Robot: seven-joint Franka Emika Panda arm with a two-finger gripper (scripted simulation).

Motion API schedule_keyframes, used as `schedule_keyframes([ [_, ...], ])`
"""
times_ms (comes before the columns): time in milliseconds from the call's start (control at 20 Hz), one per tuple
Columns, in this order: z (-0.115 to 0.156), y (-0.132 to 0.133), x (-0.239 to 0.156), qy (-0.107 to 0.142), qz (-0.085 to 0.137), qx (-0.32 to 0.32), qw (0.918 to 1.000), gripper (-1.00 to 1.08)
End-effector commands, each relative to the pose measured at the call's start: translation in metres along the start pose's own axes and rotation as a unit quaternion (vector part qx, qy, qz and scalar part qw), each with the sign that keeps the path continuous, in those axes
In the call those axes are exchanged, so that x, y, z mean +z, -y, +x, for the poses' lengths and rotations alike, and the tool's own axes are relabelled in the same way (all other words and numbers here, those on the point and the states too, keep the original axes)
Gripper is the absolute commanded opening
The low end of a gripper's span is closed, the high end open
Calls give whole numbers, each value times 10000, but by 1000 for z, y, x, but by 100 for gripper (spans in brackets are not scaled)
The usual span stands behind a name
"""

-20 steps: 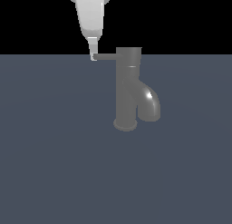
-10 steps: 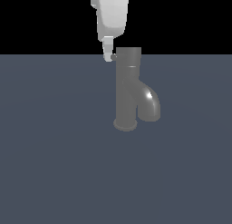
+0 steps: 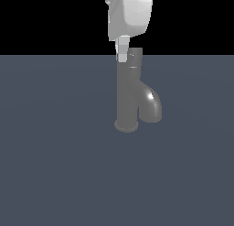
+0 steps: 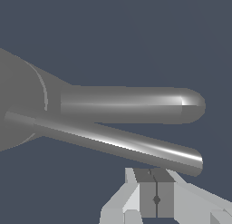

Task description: Turn on the faucet by rotating a designated handle.

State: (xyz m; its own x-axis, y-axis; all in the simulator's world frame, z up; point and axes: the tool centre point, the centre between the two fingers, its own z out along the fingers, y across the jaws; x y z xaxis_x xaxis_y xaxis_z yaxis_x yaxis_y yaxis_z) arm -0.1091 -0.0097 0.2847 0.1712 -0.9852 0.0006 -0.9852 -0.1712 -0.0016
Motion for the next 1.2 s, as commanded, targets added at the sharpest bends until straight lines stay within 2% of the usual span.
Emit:
schedule_keyframes([
  [0,15,-1,0,-1,1,40,10000,-100],
  [1000,111,0,0,2,-8,86,10000,-100],
  [1050,111,0,0,2,-8,86,10000,-100],
  [1100,92,5,0,10,-9,-68,10000,-100],
  [1150,94,7,0,9,-9,-64,10000,-100],
])
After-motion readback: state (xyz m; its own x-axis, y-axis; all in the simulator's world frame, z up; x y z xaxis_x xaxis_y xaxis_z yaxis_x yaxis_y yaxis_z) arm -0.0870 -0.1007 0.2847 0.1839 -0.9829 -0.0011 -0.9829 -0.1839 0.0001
